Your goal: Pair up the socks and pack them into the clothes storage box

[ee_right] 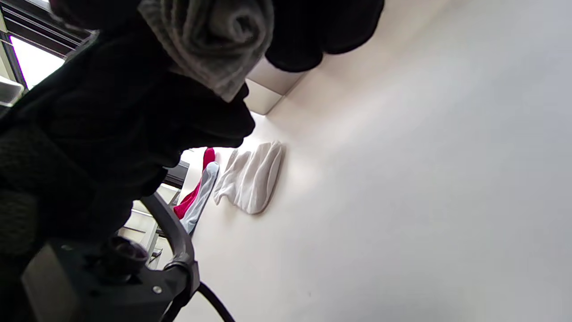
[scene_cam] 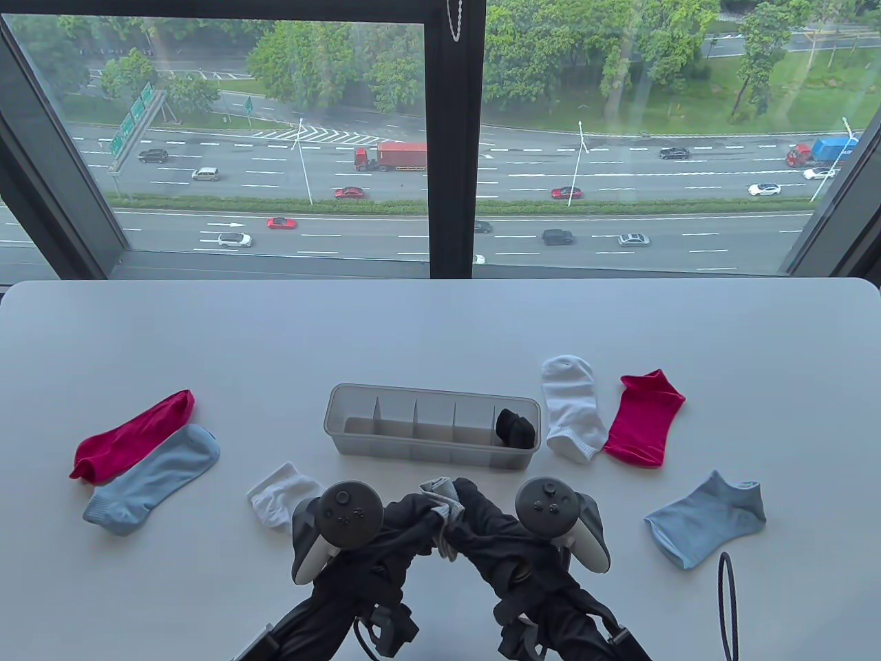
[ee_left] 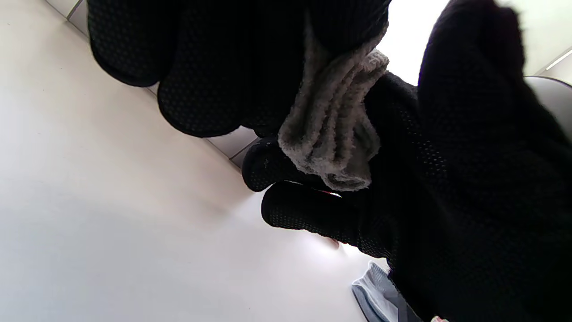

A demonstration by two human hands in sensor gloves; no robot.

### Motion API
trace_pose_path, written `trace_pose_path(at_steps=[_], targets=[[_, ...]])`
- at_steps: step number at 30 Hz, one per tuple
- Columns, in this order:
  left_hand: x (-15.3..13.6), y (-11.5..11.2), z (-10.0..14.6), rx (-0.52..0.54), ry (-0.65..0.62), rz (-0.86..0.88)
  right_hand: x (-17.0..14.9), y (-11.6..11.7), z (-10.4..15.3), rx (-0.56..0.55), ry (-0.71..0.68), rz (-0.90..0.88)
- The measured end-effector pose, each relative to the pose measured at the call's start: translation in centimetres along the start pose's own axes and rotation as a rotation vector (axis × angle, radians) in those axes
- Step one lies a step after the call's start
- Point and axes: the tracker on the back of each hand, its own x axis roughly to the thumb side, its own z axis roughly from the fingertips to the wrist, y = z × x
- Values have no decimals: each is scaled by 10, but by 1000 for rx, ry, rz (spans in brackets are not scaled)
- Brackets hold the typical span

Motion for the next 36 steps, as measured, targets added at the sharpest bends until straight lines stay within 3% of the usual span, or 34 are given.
trace_pose_path(at_steps=[4, 7, 11, 16, 23, 26, 36], targets=[[4, -7, -1, -115, -49, 28, 4, 5, -1, -126, 55, 296], [6, -8, -1, -64, -51, -28, 2, 2, -1, -173, 72, 305], [7, -3, 0, 30, -4, -118, -7, -7, -2, -118, 69, 94], [-4, 9, -5, 160, 59, -136, 2, -7, -1, -96, 13, 145], [-11, 10, -10, 156, 67, -131, 6, 4, -4, -42, 7, 208], [-1, 8, -9, 98, -34, -118, 5, 6, -7, -38, 32, 244], [17, -3, -3, 81, -141, -202, 11, 20, -11, 75, 49, 402]])
